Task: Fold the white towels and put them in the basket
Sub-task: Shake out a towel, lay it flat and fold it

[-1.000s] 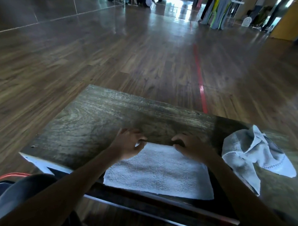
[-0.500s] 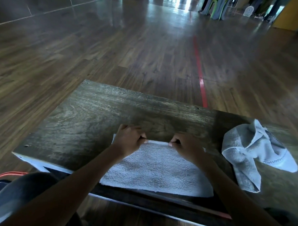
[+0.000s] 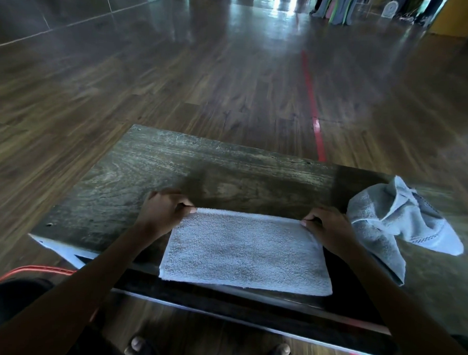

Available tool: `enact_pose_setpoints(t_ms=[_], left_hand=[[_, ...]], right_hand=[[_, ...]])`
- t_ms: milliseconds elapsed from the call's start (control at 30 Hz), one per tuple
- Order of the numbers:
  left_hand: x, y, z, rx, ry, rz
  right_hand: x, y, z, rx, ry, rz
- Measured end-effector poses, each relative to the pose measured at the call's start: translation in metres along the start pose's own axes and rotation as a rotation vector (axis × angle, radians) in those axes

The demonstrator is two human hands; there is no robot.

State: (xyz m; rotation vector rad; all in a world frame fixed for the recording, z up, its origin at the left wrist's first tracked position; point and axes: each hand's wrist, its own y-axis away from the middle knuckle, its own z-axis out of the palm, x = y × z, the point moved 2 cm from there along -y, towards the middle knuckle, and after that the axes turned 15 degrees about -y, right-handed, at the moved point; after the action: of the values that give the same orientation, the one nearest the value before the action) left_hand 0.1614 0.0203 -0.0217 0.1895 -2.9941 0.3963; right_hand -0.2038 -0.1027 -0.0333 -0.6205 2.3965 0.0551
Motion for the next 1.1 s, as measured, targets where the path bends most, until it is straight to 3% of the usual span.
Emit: enact_pose_setpoints(t_ms=[167, 333, 500, 767, 933, 1100], left_hand=[[-0.001, 0.001, -0.005, -0.032, -0.043, 0.025], [0.042, 0.031, -0.018, -0.079, -0.085, 0.112], [0.112, 0.072, 0.015, -0.366, -0.161, 0.226], [0.099, 0.032, 0.035, -0.318, -0.273, 0.242], [0.111, 0.02, 0.036, -0.299, -0.199, 0.212], [0.095, 0.025, 0.039, -0.205, -0.258, 0.2]], right_hand=[[-0.001, 0.001, -0.006, 0.029, -0.002, -0.011], [-0.04, 0.031, -0.001, 0.178, 0.127, -0.15], [-0.071, 0.073, 0.06, -0.035, 0.282, -0.154], [-0.07, 0.034, 0.066, -0.161, 0.258, -0.072], [-0.08, 0.02, 0.078, -0.109, 0.157, -0.075], [-0.061, 0.021, 0.071, -0.066, 0.237, -0.045]])
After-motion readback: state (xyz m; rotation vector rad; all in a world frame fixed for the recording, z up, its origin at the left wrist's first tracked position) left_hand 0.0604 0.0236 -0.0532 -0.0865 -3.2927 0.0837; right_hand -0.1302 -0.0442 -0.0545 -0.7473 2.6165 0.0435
